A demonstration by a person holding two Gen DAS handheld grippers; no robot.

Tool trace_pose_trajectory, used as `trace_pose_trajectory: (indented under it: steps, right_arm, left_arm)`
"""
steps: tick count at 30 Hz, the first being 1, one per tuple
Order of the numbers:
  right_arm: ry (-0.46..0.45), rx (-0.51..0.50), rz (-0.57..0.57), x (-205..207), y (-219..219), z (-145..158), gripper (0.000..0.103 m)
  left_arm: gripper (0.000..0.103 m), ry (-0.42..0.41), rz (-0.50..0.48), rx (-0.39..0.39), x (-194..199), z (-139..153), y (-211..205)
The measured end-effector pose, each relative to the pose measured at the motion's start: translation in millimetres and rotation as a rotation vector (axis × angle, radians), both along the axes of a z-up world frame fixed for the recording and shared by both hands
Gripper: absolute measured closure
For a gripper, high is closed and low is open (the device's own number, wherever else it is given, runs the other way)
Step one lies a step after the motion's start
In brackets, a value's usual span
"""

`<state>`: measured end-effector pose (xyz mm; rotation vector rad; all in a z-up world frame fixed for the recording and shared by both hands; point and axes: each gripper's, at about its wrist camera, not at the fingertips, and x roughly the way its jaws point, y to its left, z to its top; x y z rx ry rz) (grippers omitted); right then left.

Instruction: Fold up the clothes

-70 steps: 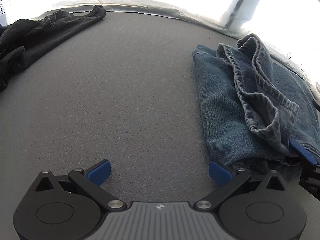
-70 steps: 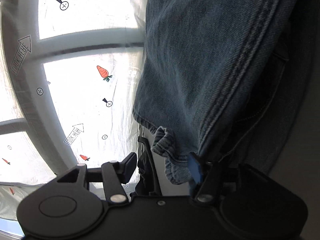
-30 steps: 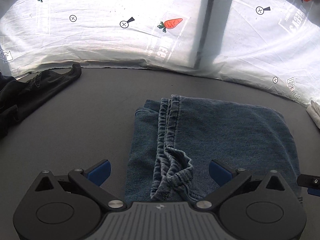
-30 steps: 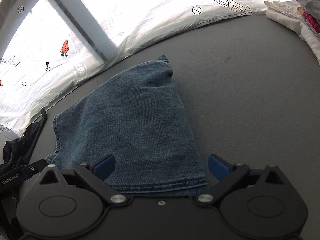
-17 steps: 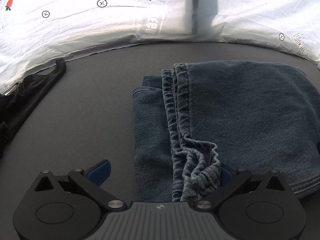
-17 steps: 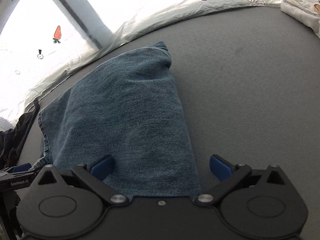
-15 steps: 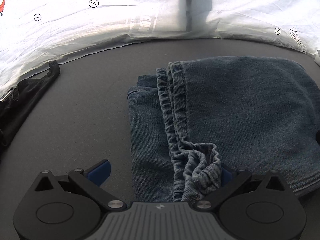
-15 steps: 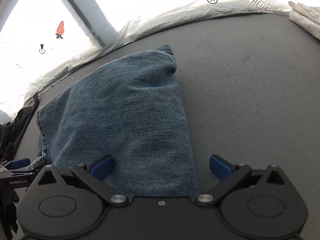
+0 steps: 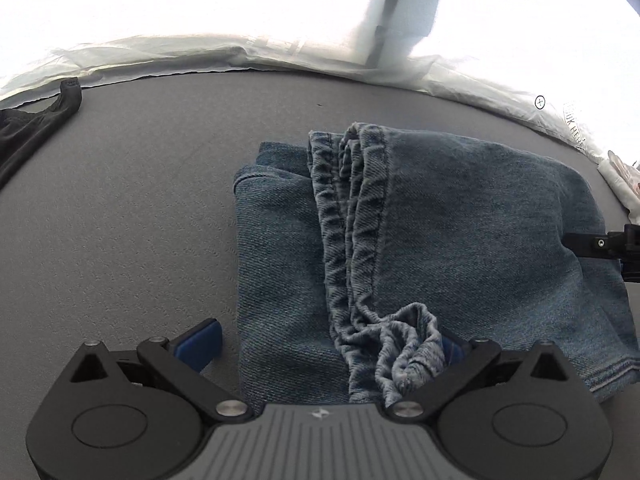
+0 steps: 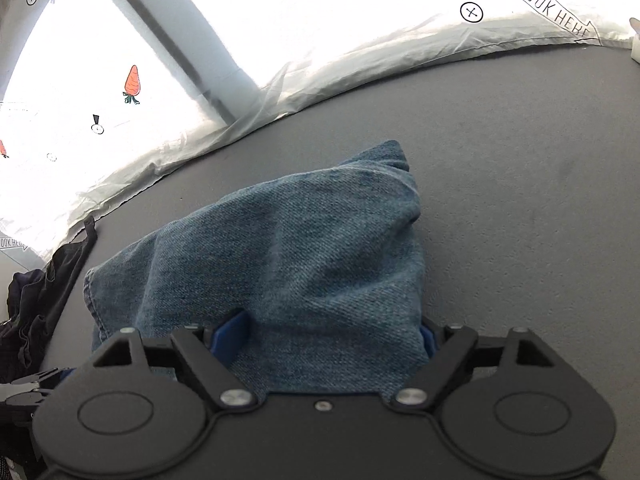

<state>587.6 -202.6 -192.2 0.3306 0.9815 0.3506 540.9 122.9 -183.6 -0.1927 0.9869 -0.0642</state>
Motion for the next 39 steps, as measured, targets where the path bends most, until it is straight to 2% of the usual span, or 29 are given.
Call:
trace_pose_trajectory:
  steps: [1,2,3,4,5,8,12,15,19,25,28,34,39]
  right_arm:
    - [-0.011,-0.002,-0.011,-4,2,4,0.042]
    - [-0.038,-0.022,-0.012,-10,6,9,0.05]
    - [-0.064,-0.042,-0.014,-17,9,14,0.067]
    - [-0.091,-0.062,-0.015,-23,12,20,0.076]
    - [-0.118,-0.073,-0.014,-30,15,27,0.078]
    - [-0.148,-0.023,-0.051,-43,13,49,0.083]
    - [-0.231,-0.009,-0.038,-71,16,85,0.084]
    - [-0.294,-0.003,-0.024,-98,16,113,0.084]
    - [-0.323,0.01,-0.035,-138,-3,128,0.083]
    - [-0.364,0.028,-0.05,-198,-31,152,0.083]
    - [-0.35,0.009,-0.052,-226,-40,154,0.083]
    - [-0.315,0.01,-0.134,-271,-46,151,0.083]
    - [-0.286,-0.036,-0.171,-300,-53,158,0.083]
  left_arm:
    - [0.028,-0.014,0.003,-0.022,0,3,-1]
    - [0.05,-0.029,0.006,-0.043,0,6,-2]
    - [0.054,-0.04,0.021,-0.046,-1,9,-4]
    - [0.062,-0.046,0.042,-0.03,-2,11,-7]
    - [0.07,-0.057,0.056,-0.012,-5,14,-9]
    - [0.078,-0.11,0.083,-0.021,-17,30,-12]
    - [0.081,-0.215,0.072,-0.08,-45,75,-21]
    - [0.081,-0.284,0.043,-0.05,-73,102,-40]
    - [0.081,-0.342,0.022,-0.019,-122,128,-65]
    - [0.081,-0.359,0.04,-0.047,-199,133,-93]
    - [0.08,-0.327,0.033,-0.071,-229,129,-100]
    - [0.081,-0.301,-0.031,-0.093,-260,124,-103]
    - [0.081,-0.293,-0.081,-0.132,-271,123,-107]
